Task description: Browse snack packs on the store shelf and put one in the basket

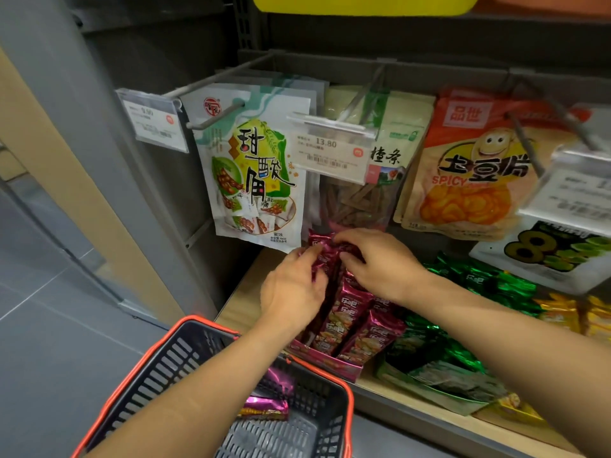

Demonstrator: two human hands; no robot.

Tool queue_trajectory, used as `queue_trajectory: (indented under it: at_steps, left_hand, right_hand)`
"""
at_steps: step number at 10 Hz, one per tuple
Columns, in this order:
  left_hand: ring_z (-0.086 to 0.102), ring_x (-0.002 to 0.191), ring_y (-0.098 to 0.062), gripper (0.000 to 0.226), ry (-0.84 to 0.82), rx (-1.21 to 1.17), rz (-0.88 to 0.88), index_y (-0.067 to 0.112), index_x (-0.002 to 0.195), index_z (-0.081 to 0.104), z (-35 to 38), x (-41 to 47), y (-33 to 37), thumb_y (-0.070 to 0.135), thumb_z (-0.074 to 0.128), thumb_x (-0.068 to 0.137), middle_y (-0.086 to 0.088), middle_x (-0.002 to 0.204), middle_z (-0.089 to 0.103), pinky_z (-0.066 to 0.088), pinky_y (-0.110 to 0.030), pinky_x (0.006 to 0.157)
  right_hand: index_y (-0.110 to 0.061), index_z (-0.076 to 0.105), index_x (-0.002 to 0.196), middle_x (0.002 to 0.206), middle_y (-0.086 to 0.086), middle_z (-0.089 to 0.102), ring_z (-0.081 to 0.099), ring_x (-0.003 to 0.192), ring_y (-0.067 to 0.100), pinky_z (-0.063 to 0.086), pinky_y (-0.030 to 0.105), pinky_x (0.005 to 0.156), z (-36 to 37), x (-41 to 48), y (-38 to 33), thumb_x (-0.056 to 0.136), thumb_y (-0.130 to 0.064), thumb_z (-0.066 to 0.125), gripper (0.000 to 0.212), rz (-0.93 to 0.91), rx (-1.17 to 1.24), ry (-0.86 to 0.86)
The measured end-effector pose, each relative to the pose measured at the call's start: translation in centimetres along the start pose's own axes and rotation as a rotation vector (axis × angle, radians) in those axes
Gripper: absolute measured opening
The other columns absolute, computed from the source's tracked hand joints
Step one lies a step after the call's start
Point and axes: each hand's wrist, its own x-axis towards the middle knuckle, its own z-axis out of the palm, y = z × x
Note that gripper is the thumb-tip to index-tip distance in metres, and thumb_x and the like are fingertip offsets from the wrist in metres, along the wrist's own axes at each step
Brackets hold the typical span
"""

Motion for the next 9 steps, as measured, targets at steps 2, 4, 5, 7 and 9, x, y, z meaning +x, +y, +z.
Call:
queue_trajectory:
  at_steps: [2,4,5,7,9]
  left_hand:
    - [0.029,0.131,-0.023,0.057,-0.145,-0.071,-0.138,0.043,0.137,0.043,-1.0,0.8,0.9,0.051,0.056,0.081,-0.001,0.141,0.038,0.033,-0.038,0.107]
    - [0.036,0.128,-0.021,0.075,-0.301,-0.065,0.016,0.038,0.136,0.043,-3.8,0.1,0.8,0.032,0.068,0.067,0.001,0.139,0.034,0.034,-0.027,0.105]
    - [0.048,0.121,-0.014,0.061,-0.252,-0.049,0.124,0.030,0.133,0.053,-3.4,-0.6,0.6,0.021,0.077,0.078,0.003,0.132,0.046,0.035,-0.020,0.102]
    - [0.038,0.128,-0.020,0.060,-0.157,0.234,0.278,0.027,0.139,0.048,-2.9,-1.4,1.8,0.038,0.070,0.084,0.000,0.138,0.050,0.033,-0.032,0.108]
    - [0.049,0.125,-0.017,0.051,-0.203,0.210,0.372,0.024,0.136,0.053,-7.4,-4.6,5.3,0.032,0.068,0.087,0.002,0.138,0.054,0.036,-0.029,0.107]
  right_hand:
    - [-0.030,0.046,0.137,0.129,-0.001,0.049,0.052,0.117,0.021,0.048,0.035,0.092,-2.3,-4.7,-0.4,0.081,-0.076,0.042,0.072,0.001,-0.255,-0.160]
    - [-0.024,0.037,0.139,0.133,0.001,0.042,0.045,0.123,0.022,0.042,0.031,0.096,-3.6,-7.0,0.3,0.072,-0.066,0.070,0.085,0.011,-0.322,-0.275]
    - [-0.022,0.052,0.118,0.110,-0.001,0.048,0.056,0.106,0.023,0.043,0.030,0.080,-3.3,-7.7,0.4,0.085,-0.045,0.069,0.044,0.008,-0.356,-0.273]
    - [-0.020,0.055,0.119,0.113,0.002,0.053,0.057,0.105,0.024,0.048,0.034,0.084,-4.3,-9.3,-0.8,0.093,-0.046,0.056,0.037,-0.069,-0.373,-0.202]
    - [-0.041,0.058,0.118,0.104,-0.021,0.063,0.057,0.084,-0.002,0.049,0.020,0.077,-13.5,-17.1,-2.8,0.091,-0.058,0.049,0.033,-0.019,-0.263,-0.269]
